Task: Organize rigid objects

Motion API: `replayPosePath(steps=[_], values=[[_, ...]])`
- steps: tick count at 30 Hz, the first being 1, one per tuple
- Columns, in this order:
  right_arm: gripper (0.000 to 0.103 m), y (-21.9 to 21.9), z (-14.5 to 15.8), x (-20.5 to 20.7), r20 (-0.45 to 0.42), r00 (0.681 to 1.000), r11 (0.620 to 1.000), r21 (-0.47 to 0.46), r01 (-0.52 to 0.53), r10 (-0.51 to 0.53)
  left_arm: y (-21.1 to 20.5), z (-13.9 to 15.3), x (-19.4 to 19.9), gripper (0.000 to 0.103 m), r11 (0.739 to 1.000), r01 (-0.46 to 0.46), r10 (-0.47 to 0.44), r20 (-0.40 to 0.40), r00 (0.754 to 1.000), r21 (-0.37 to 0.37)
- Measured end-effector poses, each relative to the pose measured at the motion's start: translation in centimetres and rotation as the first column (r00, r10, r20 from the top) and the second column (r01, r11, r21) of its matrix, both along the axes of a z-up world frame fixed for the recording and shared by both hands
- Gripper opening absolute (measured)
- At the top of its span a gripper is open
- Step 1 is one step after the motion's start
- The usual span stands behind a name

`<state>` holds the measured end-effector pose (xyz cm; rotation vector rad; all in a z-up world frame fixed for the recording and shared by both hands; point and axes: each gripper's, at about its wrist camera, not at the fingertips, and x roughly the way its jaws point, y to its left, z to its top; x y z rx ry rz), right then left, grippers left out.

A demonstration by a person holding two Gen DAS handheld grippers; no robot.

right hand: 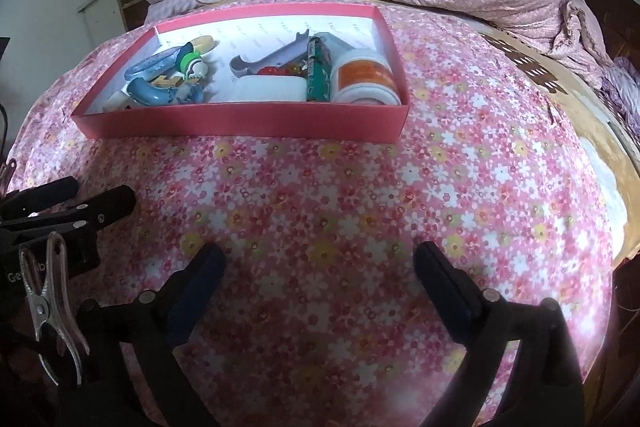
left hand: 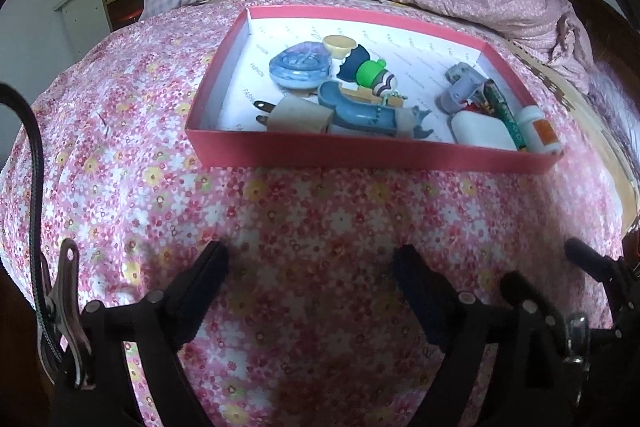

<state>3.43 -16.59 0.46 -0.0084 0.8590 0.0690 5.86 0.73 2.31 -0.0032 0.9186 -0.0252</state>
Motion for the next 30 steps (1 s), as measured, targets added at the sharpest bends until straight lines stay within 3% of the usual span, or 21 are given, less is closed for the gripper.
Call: replayPosePath(steps=[30], values=[[0.100, 0.00, -0.06, -0.13, 0.006, 1.000, 1.000, 0.003, 0.002, -0.002, -0.05, -0.05, 0.02, 0.093, 1.000, -0.009, 0.009, 0.008, 1.000, 0.009]])
